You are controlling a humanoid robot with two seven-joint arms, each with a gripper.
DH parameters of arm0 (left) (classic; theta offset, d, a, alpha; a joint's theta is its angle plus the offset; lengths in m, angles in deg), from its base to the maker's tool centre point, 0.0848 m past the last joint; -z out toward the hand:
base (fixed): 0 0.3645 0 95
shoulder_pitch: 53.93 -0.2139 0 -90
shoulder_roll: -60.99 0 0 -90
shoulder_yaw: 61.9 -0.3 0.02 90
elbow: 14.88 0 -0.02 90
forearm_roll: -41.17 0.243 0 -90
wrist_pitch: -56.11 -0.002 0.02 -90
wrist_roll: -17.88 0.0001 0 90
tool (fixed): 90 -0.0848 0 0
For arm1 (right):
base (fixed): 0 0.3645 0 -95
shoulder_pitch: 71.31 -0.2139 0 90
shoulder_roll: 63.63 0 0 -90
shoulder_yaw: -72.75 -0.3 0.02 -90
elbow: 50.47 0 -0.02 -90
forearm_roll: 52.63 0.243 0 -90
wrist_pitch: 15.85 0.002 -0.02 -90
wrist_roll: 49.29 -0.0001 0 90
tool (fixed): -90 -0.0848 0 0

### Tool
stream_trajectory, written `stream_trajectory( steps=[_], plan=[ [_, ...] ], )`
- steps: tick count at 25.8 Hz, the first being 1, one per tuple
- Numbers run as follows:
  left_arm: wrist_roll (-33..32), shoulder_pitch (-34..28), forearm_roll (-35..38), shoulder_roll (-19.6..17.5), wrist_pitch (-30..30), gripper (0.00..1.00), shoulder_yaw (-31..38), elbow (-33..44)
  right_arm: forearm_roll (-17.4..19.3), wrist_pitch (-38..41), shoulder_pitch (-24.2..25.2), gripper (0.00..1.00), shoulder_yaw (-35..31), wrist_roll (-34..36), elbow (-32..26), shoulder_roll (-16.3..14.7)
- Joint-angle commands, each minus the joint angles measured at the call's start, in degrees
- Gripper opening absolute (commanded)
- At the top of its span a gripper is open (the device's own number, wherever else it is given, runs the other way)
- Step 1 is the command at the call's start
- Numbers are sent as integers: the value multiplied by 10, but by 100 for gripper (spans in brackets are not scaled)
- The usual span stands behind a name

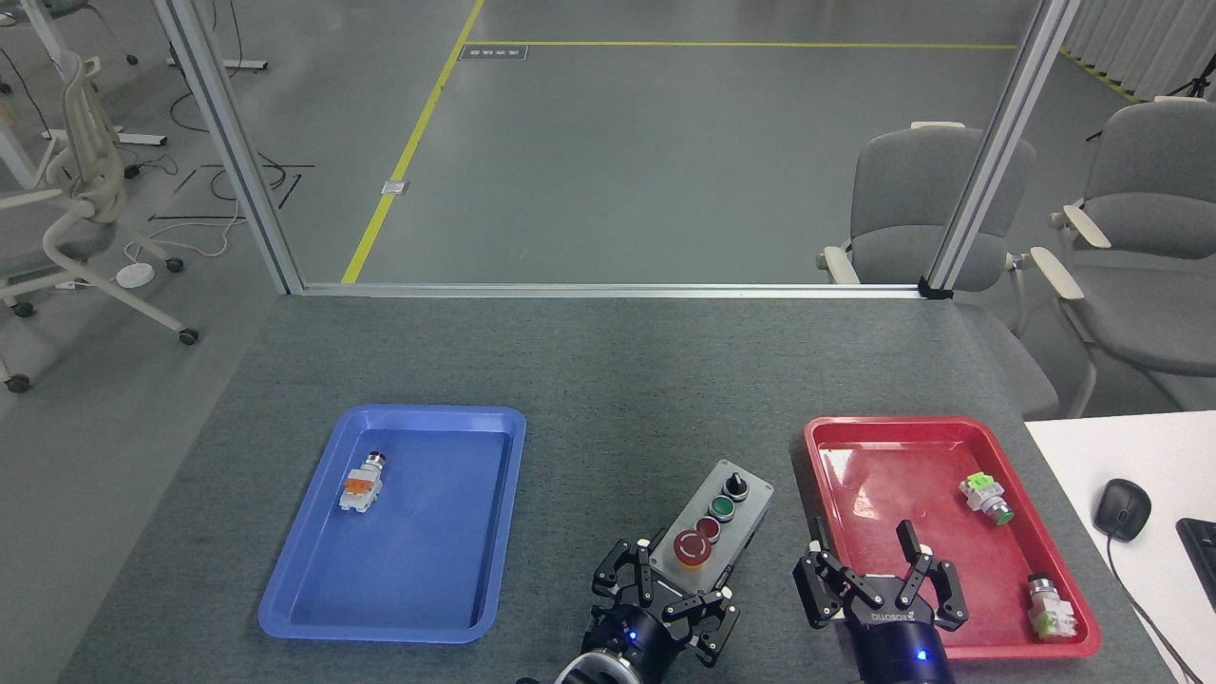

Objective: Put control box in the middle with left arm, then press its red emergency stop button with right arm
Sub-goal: 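Lower the control box onto the table between the trays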

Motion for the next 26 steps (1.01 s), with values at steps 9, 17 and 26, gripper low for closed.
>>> stream_trajectory(
  steps=[9, 17, 26],
  plan=[
    [-11, 7, -2, 0, 7, 6, -16, -23, -1, -2, 2, 99, 0, 2, 0, 4],
    [-11, 25, -4, 0, 2, 32, -16, -23, -3, -2, 2, 99, -1, 1, 0, 7],
    [-14, 27, -4, 1, 6, 56, -22, -22, -3, -3, 2, 99, 1, 1, 0, 8]
  ],
)
